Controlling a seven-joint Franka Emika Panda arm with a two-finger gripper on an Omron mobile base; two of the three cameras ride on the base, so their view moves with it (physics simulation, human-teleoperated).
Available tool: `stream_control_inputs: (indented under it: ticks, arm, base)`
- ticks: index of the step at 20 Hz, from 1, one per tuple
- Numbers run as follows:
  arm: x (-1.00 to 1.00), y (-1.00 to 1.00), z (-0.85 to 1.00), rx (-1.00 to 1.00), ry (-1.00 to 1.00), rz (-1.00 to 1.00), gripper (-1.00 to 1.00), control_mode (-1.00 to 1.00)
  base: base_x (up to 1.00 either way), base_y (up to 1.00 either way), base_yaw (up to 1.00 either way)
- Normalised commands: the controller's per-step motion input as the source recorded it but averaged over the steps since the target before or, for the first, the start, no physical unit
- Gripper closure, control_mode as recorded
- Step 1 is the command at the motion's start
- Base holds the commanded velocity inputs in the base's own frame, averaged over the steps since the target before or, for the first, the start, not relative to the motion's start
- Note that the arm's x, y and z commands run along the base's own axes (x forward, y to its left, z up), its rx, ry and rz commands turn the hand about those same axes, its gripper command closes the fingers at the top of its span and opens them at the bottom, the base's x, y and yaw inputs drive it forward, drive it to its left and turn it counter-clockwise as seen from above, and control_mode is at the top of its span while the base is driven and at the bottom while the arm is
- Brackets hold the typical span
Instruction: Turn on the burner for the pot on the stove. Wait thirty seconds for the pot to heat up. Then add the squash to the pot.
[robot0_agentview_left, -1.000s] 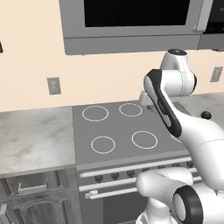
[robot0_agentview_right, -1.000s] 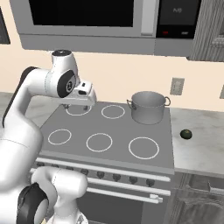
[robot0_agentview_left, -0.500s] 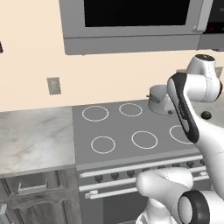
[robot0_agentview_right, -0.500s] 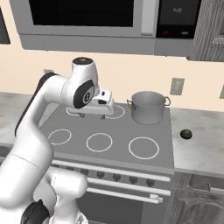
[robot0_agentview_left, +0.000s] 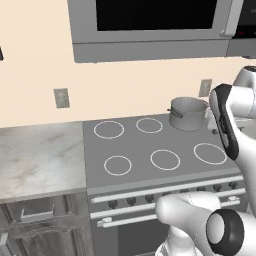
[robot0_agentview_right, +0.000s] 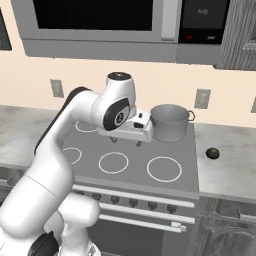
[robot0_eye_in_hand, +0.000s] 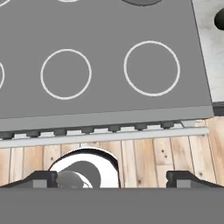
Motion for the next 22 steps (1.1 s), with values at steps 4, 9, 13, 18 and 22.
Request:
stream_control_inputs:
  ticks: [4, 9, 13, 18, 22]
  arm:
    - [-0.27, -0.58, -0.11, 0.0, 0.01, -0.09, -1.0, -1.0]
    - [-0.44, -0.71, -0.06, 0.0, 0.0, -0.08, -1.0, -1.0]
    - [-0.49, -0.49, -0.25, 0.0, 0.0, -0.1, -1.0, -1.0]
    - [-0.6, -0.08, -0.18, -0.02, -0.11, -0.01, -1.0, -1.0]
    - [0.02, -0.09, -0.13, 0.0, -0.23, 0.0, -1.0, -1.0]
  base:
    - [0.0, 0.0, 0.0]
    - [0.0, 0.0, 0.0]
    - [0.0, 0.0, 0.0]
    - [0.0, 0.0, 0.0]
    - [0.0, 0.0, 0.0]
